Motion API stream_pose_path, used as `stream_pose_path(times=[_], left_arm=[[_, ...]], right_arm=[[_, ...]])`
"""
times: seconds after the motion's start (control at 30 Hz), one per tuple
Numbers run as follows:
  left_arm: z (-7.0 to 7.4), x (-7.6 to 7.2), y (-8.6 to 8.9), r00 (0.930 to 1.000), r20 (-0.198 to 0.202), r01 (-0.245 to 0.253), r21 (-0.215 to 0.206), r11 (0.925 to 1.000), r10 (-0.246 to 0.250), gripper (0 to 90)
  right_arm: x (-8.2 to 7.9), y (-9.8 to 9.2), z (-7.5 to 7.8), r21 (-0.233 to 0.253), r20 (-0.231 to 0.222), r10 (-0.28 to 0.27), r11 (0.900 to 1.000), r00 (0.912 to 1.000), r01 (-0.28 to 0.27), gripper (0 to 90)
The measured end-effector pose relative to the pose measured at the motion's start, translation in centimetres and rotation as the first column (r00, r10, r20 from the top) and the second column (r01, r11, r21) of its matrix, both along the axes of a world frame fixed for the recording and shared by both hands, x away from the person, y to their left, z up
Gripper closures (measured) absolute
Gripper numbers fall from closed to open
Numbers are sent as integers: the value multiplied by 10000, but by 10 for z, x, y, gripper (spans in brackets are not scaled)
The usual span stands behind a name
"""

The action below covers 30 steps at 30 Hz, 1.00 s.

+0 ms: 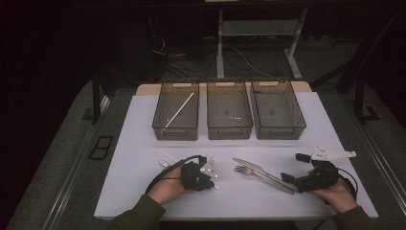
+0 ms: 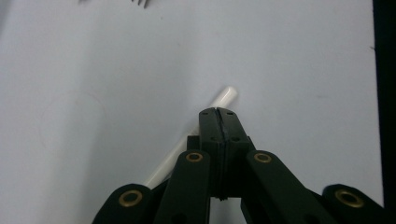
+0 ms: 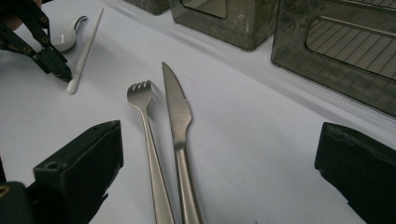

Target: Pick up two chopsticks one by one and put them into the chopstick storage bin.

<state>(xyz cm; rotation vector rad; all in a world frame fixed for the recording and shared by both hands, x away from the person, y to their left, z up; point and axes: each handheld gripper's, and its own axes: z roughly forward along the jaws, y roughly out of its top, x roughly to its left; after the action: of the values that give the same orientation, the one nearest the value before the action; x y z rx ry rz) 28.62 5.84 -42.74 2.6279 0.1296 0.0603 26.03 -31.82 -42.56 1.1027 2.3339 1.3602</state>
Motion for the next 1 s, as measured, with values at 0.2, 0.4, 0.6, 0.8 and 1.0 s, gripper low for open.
stream_pose_path(times=[0.2,0.4,0.6,0.8,1.0], left_arm=[[-1,10,-7,9999,97,-46,-72,10000,47,887],[1,13,-5,10000,39,-90,-243,9997,91,887],[16,27,13,9962,374,-766,-467,9960,784,887],[21,49,37,9901,708,-1208,-72,9927,1210,887],[16,62,47,9957,518,-792,382,9961,772,791]], right_arm=[[0,0,0,-6,7,8,10000,10000,-7,10],[0,0,0,-20,9,16,10000,10000,-16,10],[0,0,0,-26,3,20,10000,10000,-20,10],[0,0,0,-32,-35,17,10000,10000,-17,10],[0,0,0,-23,-41,9,10000,10000,-9,10]])
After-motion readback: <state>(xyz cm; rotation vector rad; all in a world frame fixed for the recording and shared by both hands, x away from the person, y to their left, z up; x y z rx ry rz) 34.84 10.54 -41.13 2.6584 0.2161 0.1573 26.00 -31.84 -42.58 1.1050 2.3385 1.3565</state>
